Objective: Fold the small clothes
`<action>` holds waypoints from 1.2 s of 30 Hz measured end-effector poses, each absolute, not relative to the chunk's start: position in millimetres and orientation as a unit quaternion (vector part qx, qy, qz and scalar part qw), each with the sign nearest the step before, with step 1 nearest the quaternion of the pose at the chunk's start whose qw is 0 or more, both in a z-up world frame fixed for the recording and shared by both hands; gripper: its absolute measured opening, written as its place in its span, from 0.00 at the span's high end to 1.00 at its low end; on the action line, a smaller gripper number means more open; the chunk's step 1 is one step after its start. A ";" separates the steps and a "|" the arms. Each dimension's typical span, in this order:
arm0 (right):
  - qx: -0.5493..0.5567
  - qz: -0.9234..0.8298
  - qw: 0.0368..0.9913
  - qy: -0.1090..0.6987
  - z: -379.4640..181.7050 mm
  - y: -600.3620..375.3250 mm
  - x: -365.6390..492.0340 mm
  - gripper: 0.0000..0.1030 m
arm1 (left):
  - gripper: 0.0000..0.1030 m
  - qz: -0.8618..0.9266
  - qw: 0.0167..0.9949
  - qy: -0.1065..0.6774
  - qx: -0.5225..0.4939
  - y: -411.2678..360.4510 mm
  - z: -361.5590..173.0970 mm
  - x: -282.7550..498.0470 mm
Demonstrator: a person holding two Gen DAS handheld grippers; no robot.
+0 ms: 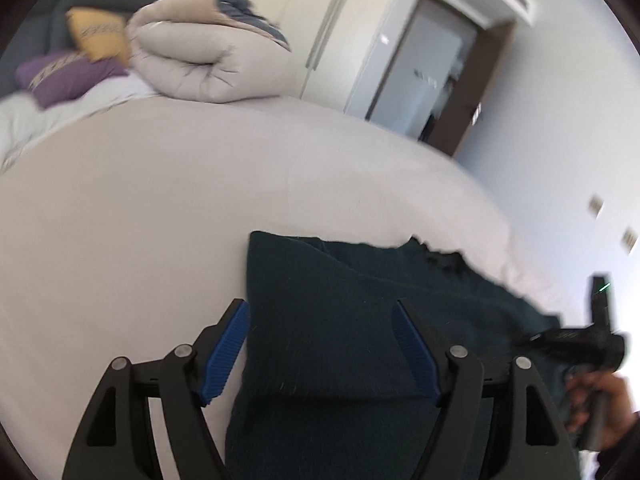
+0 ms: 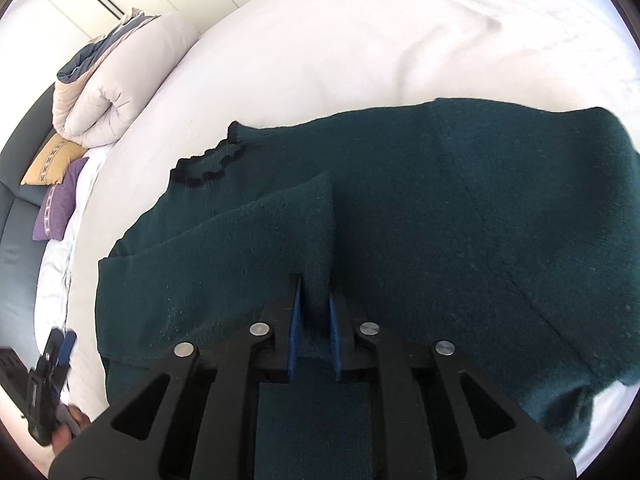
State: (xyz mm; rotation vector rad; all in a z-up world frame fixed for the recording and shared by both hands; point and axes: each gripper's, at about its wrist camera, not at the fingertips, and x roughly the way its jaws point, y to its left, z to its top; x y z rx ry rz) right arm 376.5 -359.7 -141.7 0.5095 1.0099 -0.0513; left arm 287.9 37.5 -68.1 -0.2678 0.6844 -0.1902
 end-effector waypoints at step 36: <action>0.631 -0.211 0.739 0.109 -151.9 -697.6 37.2 0.22 | 0.07 -0.179 0.870 0.424 -0.177 -61.6 -62.3 227.7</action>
